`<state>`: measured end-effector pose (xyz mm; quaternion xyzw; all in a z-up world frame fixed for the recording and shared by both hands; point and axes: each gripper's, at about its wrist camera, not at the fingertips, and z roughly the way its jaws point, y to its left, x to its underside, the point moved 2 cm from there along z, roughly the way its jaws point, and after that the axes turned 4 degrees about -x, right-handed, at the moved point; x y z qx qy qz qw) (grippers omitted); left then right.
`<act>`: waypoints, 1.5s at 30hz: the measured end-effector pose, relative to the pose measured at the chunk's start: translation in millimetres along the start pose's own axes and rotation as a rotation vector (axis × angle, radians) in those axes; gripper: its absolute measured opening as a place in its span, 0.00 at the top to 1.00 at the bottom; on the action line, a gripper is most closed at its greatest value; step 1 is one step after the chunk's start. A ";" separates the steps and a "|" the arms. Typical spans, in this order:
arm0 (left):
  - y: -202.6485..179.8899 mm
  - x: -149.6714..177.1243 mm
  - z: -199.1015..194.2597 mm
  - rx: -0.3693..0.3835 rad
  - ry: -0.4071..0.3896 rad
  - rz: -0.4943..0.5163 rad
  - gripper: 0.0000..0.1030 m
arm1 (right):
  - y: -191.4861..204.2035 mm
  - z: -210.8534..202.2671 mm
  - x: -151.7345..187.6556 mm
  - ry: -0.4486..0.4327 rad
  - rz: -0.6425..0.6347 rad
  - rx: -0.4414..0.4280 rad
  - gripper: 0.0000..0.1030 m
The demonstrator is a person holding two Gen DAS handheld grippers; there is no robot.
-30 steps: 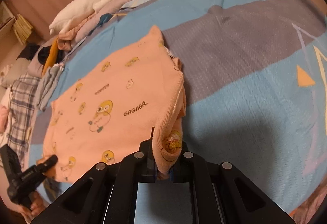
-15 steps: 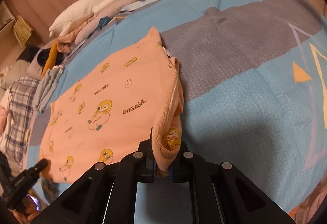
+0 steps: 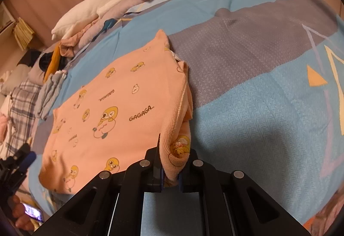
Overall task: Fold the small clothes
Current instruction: 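Lift the held side edge with the right gripper and fold it over the garment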
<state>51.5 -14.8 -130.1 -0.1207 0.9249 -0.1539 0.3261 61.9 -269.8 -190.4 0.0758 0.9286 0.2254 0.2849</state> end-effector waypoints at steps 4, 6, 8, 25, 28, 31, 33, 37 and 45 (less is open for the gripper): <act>-4.6 8.7 26.2 0.006 0.072 0.005 0.53 | 0.0 -1.8 -0.8 -0.007 -0.004 -0.003 0.92; -2.8 14.0 37.2 -0.005 0.099 0.008 0.53 | 0.8 -2.4 -1.5 -0.009 -0.005 -0.004 0.92; -0.4 17.7 44.1 -0.017 0.110 0.009 0.54 | 2.2 -3.7 -2.2 -0.016 -0.014 -0.004 0.92; 6.1 18.4 35.1 -0.005 0.111 -0.037 0.55 | 76.4 -30.9 -32.0 -0.173 -0.247 -0.076 0.92; 10.5 16.8 24.8 -0.018 0.100 -0.052 0.53 | 97.2 -31.6 -33.2 -0.181 -0.308 -0.105 0.92; 19.3 12.5 9.0 -0.041 0.058 -0.073 0.53 | 120.4 -28.5 -31.1 -0.174 -0.377 -0.140 0.92; 28.3 9.0 -1.7 -0.059 0.030 -0.091 0.52 | 137.4 -22.8 -27.8 -0.161 -0.429 -0.161 0.92; 49.5 3.8 -17.2 -0.092 -0.007 -0.136 0.50 | 161.4 -12.0 -17.9 -0.127 -0.506 -0.191 0.92; 81.7 3.5 -29.7 -0.145 -0.024 -0.209 0.49 | 192.9 13.5 3.5 -0.023 -0.593 -0.240 0.92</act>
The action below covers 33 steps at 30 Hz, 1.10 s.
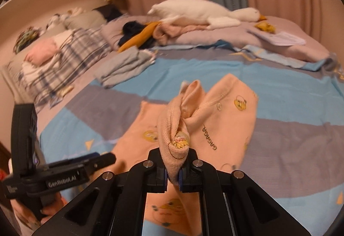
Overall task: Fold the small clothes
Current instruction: 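Lift the held side edge with the right gripper and fold it over the garment, then lay the side edge down and open the right gripper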
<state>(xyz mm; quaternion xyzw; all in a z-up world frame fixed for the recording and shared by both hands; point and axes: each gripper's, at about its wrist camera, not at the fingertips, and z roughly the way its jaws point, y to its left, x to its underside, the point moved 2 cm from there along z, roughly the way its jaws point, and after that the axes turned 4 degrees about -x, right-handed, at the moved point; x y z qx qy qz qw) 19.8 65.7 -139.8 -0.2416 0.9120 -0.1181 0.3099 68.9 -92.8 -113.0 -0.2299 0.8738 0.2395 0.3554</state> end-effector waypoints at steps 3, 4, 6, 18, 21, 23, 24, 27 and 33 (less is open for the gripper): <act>3.9 -0.7 -1.5 -0.006 0.002 -0.003 0.49 | 4.7 10.5 6.0 0.045 -0.006 -0.010 0.92; 3.9 -0.4 -1.5 -0.007 0.003 -0.001 0.49 | 6.2 10.8 7.1 0.051 -0.007 -0.011 0.92; 4.5 -0.6 -1.1 -0.010 0.003 0.000 0.49 | 9.1 13.4 7.3 0.063 -0.010 -0.016 0.92; 18.3 -8.2 -7.4 -0.013 -0.010 -0.026 0.48 | -14.4 -23.8 -36.1 -0.113 0.128 -0.011 0.92; 23.3 -9.9 -8.9 -0.013 -0.010 -0.040 0.48 | -15.6 -34.0 -39.7 -0.153 0.146 -0.001 0.92; 25.9 -11.0 -9.9 -0.016 -0.012 -0.049 0.48 | -6.1 -33.2 -37.3 -0.145 0.118 -0.013 0.92; 27.3 -11.6 -10.6 -0.017 -0.014 -0.052 0.48 | -1.5 -31.8 -35.7 -0.138 0.102 -0.020 0.92; 30.5 -13.0 -13.0 -0.014 -0.016 -0.056 0.48 | 19.7 -21.7 -27.1 -0.090 0.055 -0.076 0.92; 38.3 -14.0 -15.6 -0.026 -0.017 -0.070 0.48 | 46.5 11.9 -1.7 0.043 -0.005 -0.124 0.92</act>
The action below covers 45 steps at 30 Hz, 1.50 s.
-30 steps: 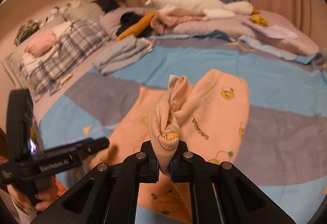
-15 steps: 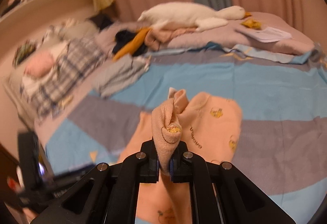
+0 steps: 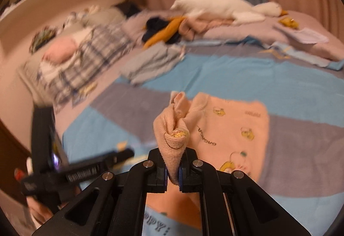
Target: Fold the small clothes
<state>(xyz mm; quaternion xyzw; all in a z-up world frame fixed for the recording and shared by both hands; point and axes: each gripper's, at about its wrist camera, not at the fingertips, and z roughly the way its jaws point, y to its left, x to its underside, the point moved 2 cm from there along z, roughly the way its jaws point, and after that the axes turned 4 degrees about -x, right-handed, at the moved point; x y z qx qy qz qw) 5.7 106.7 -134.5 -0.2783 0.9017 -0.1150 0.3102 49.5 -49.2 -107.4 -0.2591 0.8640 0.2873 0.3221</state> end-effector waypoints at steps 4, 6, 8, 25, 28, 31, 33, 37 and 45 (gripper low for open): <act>1.9 1.6 3.3 0.005 0.020 0.002 0.45 | 2.7 24.6 17.8 0.100 -0.002 0.009 0.92; 2.3 2.3 4.2 0.004 0.025 -0.001 0.45 | 5.4 33.1 24.3 0.129 -0.016 0.020 0.92; 2.2 2.8 4.5 0.010 0.028 0.000 0.44 | 8.0 38.6 27.2 0.146 -0.027 0.031 0.92; -14.8 2.0 1.0 0.104 0.066 0.034 0.34 | -6.3 19.6 35.6 0.146 0.065 -0.045 0.90; -20.3 2.0 1.5 0.130 0.078 0.046 0.33 | -8.5 4.1 37.8 0.121 0.059 -0.050 0.73; -27.1 2.5 0.3 0.157 0.086 0.063 0.33 | -15.4 -10.4 42.2 0.094 0.068 -0.023 0.53; -32.3 2.7 0.0 0.186 0.095 0.072 0.33 | -24.4 -18.4 45.6 0.087 0.088 -0.004 0.53; -43.4 5.6 3.0 0.208 0.105 0.108 0.33 | -43.7 -21.6 47.3 0.073 0.136 0.049 0.53; -38.4 30.0 41.6 0.066 0.181 0.181 0.34 | -61.4 -7.2 59.0 0.121 0.174 0.145 0.53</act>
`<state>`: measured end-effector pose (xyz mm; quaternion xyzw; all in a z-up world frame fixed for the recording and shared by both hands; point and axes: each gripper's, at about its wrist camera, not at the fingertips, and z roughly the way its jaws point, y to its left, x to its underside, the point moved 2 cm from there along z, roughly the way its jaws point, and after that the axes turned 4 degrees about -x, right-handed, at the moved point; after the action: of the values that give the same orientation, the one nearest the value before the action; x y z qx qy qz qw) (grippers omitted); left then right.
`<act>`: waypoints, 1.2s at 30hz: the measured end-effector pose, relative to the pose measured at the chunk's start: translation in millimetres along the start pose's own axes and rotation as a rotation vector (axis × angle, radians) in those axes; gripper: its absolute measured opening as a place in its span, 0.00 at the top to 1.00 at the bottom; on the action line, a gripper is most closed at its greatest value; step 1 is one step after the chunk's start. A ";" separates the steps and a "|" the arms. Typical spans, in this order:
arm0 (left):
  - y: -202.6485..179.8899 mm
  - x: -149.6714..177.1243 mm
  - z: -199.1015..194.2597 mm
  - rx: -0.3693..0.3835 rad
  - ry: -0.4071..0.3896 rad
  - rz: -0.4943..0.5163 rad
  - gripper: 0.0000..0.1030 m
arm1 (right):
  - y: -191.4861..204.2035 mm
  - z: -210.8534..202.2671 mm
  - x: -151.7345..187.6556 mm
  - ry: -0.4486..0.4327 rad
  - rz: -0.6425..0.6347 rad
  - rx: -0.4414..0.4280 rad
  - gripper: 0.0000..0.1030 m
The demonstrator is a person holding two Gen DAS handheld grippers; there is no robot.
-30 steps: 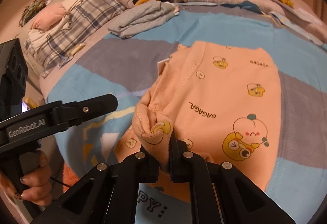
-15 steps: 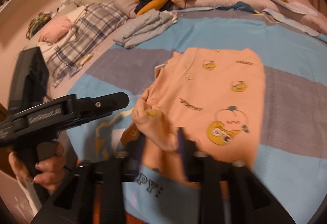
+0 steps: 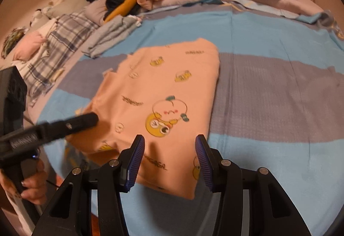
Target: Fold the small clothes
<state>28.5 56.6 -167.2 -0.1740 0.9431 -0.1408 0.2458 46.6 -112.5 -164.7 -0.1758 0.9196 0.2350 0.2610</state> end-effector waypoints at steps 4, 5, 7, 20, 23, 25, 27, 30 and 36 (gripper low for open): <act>7.7 5.1 0.8 0.002 -0.015 0.005 0.33 | 1.4 2.4 6.0 0.019 -0.012 0.019 0.53; 9.2 5.3 -0.1 0.000 -0.015 0.008 0.33 | 0.1 2.8 7.6 0.024 -0.008 0.021 0.53; 12.0 6.6 -1.8 0.002 -0.013 0.010 0.33 | -1.9 5.3 10.8 0.035 -0.003 0.030 0.53; 8.7 -26.8 -11.7 0.081 -0.072 -0.024 0.16 | -41.2 -0.3 -17.6 -0.026 0.107 0.049 0.31; 5.5 -31.7 2.7 0.095 -0.039 -0.014 0.16 | -44.8 7.1 -26.9 -0.031 0.132 0.010 0.31; 3.4 -34.0 12.0 0.106 -0.011 0.000 0.16 | -44.5 13.5 -31.7 -0.027 0.139 -0.020 0.31; 2.0 -34.6 20.8 0.105 0.010 0.005 0.16 | -41.9 22.5 -34.9 -0.015 0.131 -0.046 0.31; -2.8 -38.4 26.9 0.096 0.002 0.020 0.17 | -38.7 33.2 -35.4 0.006 0.125 -0.078 0.31; -5.5 -41.1 34.8 0.141 0.017 0.033 0.27 | -39.8 41.0 -38.5 0.026 0.129 -0.116 0.35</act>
<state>81.5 61.7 -177.5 -0.1394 0.9357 -0.2043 0.2518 111.5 -116.2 -187.5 -0.1342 0.9172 0.3018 0.2230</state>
